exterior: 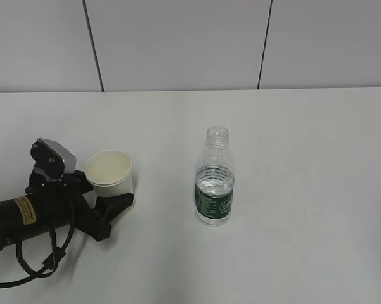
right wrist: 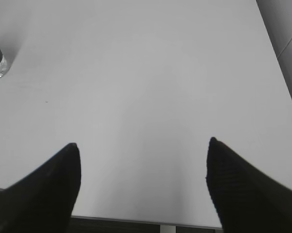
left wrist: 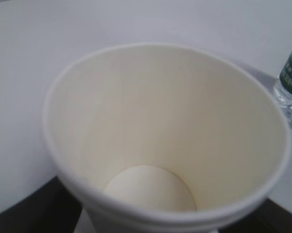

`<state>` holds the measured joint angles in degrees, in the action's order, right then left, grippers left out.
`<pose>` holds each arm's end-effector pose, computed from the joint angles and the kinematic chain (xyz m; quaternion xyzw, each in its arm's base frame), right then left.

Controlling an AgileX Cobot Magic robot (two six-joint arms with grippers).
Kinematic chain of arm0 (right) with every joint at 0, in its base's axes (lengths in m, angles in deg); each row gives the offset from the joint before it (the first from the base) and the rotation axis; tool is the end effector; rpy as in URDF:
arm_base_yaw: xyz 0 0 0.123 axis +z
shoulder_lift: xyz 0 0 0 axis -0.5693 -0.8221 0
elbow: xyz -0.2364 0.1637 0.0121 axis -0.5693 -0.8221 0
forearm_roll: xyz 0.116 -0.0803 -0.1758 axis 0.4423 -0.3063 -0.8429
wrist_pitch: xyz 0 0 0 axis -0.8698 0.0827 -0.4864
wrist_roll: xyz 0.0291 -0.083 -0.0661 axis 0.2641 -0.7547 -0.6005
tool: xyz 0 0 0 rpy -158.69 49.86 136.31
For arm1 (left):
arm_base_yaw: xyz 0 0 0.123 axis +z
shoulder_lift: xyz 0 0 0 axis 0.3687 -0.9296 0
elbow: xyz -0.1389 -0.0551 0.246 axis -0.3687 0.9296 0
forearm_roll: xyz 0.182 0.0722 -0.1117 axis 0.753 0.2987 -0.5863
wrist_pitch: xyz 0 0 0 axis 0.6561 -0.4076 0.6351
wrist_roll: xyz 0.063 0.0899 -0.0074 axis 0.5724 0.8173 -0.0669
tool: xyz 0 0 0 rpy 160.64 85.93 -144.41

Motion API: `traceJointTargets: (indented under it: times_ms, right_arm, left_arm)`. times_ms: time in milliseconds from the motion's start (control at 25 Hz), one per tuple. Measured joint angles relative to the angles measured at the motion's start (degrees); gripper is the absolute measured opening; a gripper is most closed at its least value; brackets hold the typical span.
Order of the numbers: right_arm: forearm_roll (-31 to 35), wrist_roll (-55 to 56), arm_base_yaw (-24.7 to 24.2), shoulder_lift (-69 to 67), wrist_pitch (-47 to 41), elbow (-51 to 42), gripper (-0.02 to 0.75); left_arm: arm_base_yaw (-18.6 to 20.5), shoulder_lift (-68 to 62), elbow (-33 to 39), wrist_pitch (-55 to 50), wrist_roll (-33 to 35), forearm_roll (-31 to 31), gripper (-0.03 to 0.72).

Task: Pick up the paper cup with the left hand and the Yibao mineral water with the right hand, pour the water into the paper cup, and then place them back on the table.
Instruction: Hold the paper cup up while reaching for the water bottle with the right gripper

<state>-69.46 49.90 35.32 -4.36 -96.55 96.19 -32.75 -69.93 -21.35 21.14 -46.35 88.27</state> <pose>-0.0203 -0.0085 0.2474 -0.0360 0.8682 -0.0584 0.4914 0.2926 -0.1184 0.0894 0.3099 0.7582 -0.2351 0.5233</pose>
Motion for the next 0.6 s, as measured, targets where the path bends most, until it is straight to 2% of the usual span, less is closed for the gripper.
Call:
traceJointTargets:
  times_ms: [360, 600]
  right_arm:
    - [0.0, 0.0, 0.0, 0.0, 0.0, 0.0, 0.592]
    - [0.0, 0.0, 0.0, 0.0, 0.0, 0.0, 0.592]
  left_arm:
    - [0.0, 0.0, 0.0, 0.1, 0.0, -0.1, 0.447]
    - [0.0, 0.0, -0.1, 0.1, 0.0, -0.1, 0.440]
